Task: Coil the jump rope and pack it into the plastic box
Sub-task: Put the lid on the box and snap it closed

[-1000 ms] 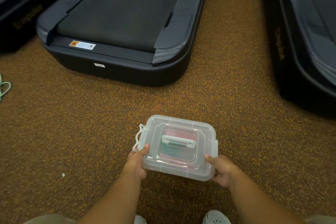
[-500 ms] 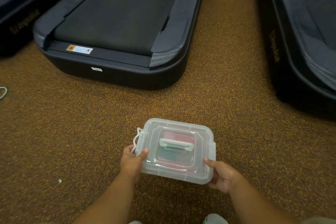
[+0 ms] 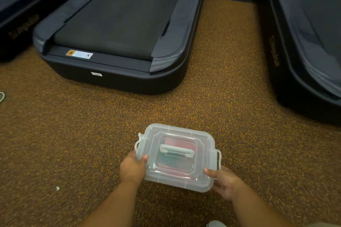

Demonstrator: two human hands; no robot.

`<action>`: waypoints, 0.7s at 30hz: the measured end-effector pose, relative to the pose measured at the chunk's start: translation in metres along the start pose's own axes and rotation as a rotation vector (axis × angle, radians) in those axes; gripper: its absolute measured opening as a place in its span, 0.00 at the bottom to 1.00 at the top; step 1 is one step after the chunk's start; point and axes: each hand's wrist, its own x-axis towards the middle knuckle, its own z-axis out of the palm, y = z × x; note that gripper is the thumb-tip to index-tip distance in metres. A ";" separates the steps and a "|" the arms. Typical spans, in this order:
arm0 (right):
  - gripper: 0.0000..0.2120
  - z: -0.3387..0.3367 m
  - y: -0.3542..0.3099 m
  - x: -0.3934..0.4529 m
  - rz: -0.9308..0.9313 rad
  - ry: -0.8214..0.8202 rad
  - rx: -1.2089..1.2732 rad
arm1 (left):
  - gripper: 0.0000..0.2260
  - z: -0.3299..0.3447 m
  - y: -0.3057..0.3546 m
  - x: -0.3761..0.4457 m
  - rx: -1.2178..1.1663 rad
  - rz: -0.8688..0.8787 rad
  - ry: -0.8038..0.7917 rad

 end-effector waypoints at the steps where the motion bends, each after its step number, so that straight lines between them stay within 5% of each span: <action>1: 0.22 0.000 0.001 0.000 -0.010 0.001 -0.005 | 0.20 0.001 0.000 -0.001 0.032 0.009 0.010; 21: 0.20 0.012 -0.011 0.002 -0.292 0.230 -0.247 | 0.23 0.003 0.017 0.007 -0.205 0.006 -0.117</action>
